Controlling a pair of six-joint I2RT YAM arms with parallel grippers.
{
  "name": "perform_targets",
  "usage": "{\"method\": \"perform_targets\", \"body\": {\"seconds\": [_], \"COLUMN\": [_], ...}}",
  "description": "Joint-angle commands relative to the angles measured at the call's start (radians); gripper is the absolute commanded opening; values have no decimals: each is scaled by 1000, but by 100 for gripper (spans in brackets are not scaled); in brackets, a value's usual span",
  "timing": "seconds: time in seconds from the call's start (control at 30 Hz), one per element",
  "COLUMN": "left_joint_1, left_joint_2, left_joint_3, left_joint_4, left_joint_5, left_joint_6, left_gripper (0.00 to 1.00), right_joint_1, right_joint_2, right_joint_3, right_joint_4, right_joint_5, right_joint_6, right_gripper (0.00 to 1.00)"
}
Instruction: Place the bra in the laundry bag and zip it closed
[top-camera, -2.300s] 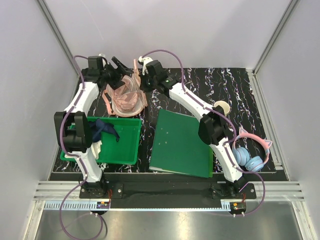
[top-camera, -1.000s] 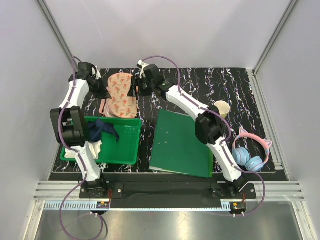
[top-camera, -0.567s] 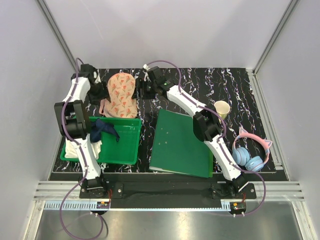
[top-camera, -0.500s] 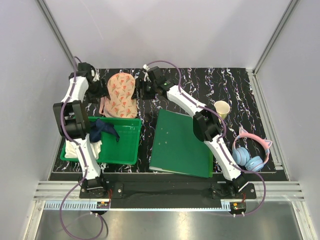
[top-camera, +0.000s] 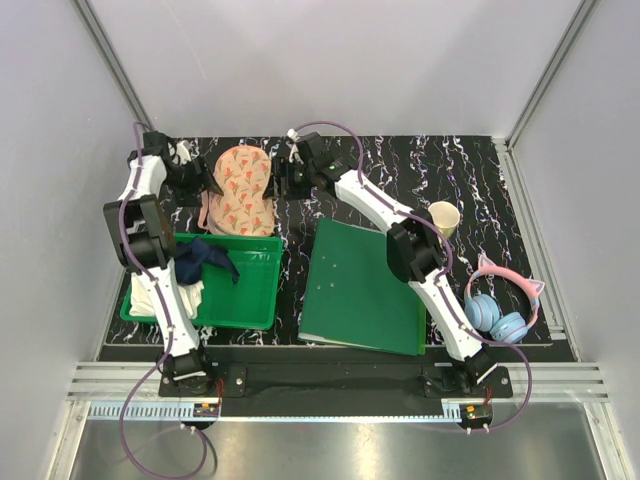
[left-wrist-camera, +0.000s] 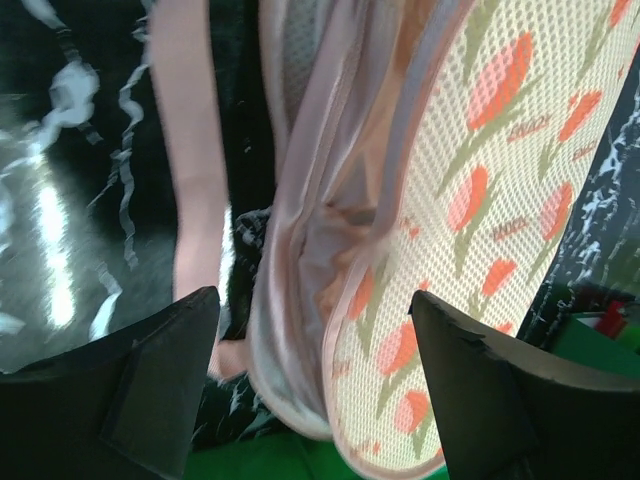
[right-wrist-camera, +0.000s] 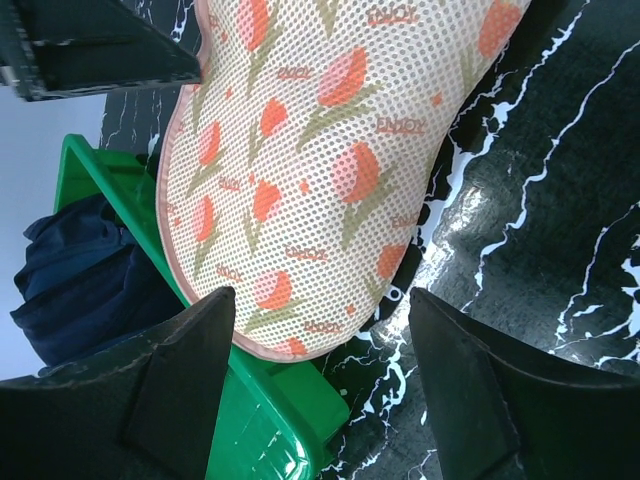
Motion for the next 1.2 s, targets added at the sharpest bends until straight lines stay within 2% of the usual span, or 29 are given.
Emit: {"method": "perform_targets", "body": {"seconds": [0.0,0.2,0.6,0.87,1.03,1.17], "left_joint_1": [-3,-70,-349,-354,-348,-348], "left_joint_2": [71,114,162,-71,-126,-91], "left_joint_3": [74,64,150,36,30,51], "left_joint_4": [36,92,229,258,247,246], "left_joint_5": [176,210,195,-70,-109,-14], "left_joint_6": [-49,-132,-307,-272,-225,-215], "left_gripper": [82,81,81,83,84,80], "right_joint_1": [-23,-58,-152,-209,-221,-229], "right_joint_2": [6,-38,-219,-290,-281,-259], "right_joint_3": [18,-42,-324,-432,-426,-401], "right_joint_4": [9,9,30,33,36,38], "right_joint_5": [-17,-6,61,67,21,-17], "right_joint_6": [12,17,-20,-116,-124,-107], "right_gripper": [78,78,79,81,82,82]}}
